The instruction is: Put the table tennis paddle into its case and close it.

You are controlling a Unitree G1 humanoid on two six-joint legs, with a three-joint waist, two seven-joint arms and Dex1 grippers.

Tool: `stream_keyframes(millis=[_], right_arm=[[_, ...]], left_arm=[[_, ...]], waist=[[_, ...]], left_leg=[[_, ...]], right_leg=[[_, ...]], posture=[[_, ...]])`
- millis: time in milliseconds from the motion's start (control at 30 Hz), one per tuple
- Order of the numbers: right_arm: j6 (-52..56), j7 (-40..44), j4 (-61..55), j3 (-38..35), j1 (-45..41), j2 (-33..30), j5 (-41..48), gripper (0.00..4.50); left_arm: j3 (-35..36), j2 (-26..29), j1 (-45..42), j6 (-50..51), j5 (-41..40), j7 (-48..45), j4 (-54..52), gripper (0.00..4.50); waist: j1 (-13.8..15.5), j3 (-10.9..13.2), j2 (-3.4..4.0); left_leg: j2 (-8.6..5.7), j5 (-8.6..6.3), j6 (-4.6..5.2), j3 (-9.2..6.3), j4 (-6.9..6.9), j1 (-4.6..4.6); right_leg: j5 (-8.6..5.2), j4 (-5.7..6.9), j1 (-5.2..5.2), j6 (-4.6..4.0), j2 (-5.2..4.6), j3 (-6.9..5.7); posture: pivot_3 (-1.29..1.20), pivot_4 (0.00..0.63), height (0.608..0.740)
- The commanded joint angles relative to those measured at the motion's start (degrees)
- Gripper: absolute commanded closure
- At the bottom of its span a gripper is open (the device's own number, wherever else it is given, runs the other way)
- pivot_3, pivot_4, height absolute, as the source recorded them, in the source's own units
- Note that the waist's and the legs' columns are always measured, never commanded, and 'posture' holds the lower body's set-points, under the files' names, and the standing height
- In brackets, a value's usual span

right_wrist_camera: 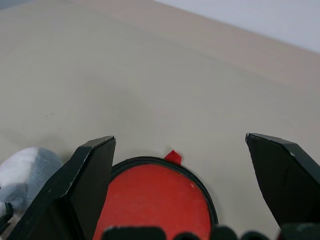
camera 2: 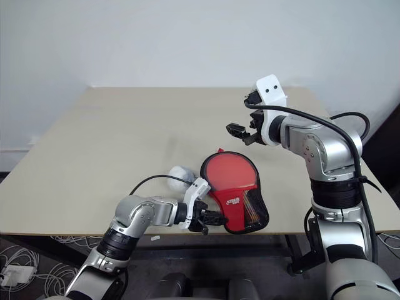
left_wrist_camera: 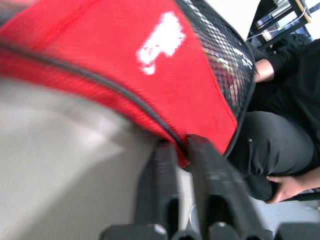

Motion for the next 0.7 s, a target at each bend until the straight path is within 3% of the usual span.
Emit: stream_keyframes(millis=[33,267,500,700], right_arm=[[0.1,0.6,-2.6,-0.9,-2.4,-0.7,0.8,0.00],[0.7,1.2,-3.3,-0.4,-2.2,-0.8,1.0,0.00],[1.1,2.0,-3.8,0.6,-1.6,-0.4,1.7,0.00],[0.7,2.7,-3.1,1.9,-1.9,0.3,2.2,0.00]], left_arm=[[-0.7,1.8,0.8,1.1,-0.6,-1.3,-0.9,4.47],[2.7,4.1,1.0,5.6,-4.1,-1.4,-6.0,4.47],[9.5,3.3,4.4,19.3,-11.0,1.1,-18.7,4.47],[9.3,7.6,8.2,20.6,-15.6,2.4,-23.8,4.47]], waist=[[0.0,0.0,0.00],[-0.1,0.0,0.01],[-0.1,0.0,0.00],[-0.1,0.0,0.01]], left_leg=[[0.00,0.00,0.00,0.00,0.00,0.00],[0.10,0.00,-0.01,0.05,-0.18,0.01],[0.09,0.01,-0.01,0.06,-0.18,-0.04],[0.08,0.00,-0.02,0.07,-0.18,-0.03]], right_leg=[[0.00,0.00,0.00,0.00,0.00,0.00],[0.00,0.00,-0.13,-0.02,0.06,0.04],[0.00,0.01,-0.18,-0.01,0.03,0.06],[-0.01,0.01,-0.18,-0.02,0.03,0.06]], posture=[[0.00,0.000,0.734],[0.00,0.000,0.734],[0.00,0.000,0.734],[0.00,0.000,0.734]])
